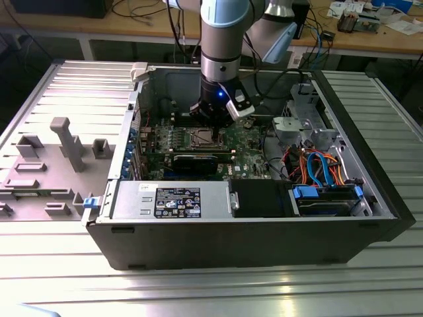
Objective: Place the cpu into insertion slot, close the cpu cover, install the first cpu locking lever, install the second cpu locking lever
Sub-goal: 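Install the second cpu locking lever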
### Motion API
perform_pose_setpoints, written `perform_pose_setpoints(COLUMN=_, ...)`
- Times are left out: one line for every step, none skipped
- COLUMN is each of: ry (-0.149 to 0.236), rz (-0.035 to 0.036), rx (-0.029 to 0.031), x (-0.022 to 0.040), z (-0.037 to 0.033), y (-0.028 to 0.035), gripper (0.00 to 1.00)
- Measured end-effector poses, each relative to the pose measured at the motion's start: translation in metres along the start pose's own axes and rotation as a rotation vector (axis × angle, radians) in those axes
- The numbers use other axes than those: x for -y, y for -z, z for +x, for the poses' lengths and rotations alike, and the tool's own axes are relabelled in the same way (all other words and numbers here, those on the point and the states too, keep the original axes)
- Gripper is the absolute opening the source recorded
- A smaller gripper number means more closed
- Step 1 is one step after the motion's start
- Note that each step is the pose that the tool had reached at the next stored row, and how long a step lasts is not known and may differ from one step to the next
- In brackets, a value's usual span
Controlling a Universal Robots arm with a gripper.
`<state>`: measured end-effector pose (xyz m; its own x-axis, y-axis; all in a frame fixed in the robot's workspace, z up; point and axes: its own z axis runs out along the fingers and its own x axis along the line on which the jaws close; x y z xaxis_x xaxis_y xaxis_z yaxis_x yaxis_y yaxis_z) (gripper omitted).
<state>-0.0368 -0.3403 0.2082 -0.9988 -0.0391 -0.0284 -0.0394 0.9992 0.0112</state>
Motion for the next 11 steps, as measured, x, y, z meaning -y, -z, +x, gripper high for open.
perform_pose_setpoints(ry=0.000, rz=0.0002, rx=0.0000, x=0.0002, z=0.0000, y=0.0005, gripper=0.11)
perform_pose_setpoints(ry=0.000, rz=0.0002, rx=0.0000, x=0.0003, z=0.0000, y=0.0010, gripper=0.11)
perform_pose_setpoints(ry=0.000, rz=0.0006, rx=-0.0001, x=0.0003, z=-0.0001, y=0.0026, gripper=0.11)
perform_pose_setpoints(ry=0.000, rz=0.0008, rx=0.0000, x=0.0004, z=-0.0001, y=0.0038, gripper=0.11)
perform_pose_setpoints(ry=0.000, rz=0.0008, rx=0.0000, x=0.0004, z=-0.0002, y=0.0049, gripper=0.11)
perform_pose_setpoints(ry=0.000, rz=0.0008, rx=0.0000, x=0.0005, z=-0.0002, y=0.0063, gripper=0.11)
perform_pose_setpoints(ry=0.000, rz=0.0008, rx=0.0000, x=0.0005, z=-0.0002, y=0.0072, gripper=0.11)
perform_pose_setpoints(ry=0.000, rz=0.0009, rx=0.0000, x=0.0005, z=-0.0002, y=0.0083, gripper=0.11)
perform_pose_setpoints(ry=0.000, rz=0.0010, rx=-0.0001, x=0.0006, z=-0.0003, y=0.0091, gripper=0.11)
perform_pose_setpoints(ry=0.000, rz=0.0010, rx=0.0000, x=0.0006, z=-0.0003, y=0.0105, gripper=0.11)
perform_pose_setpoints(ry=0.000, rz=0.0019, rx=-0.0001, x=0.0007, z=-0.0004, y=0.0131, gripper=0.11)
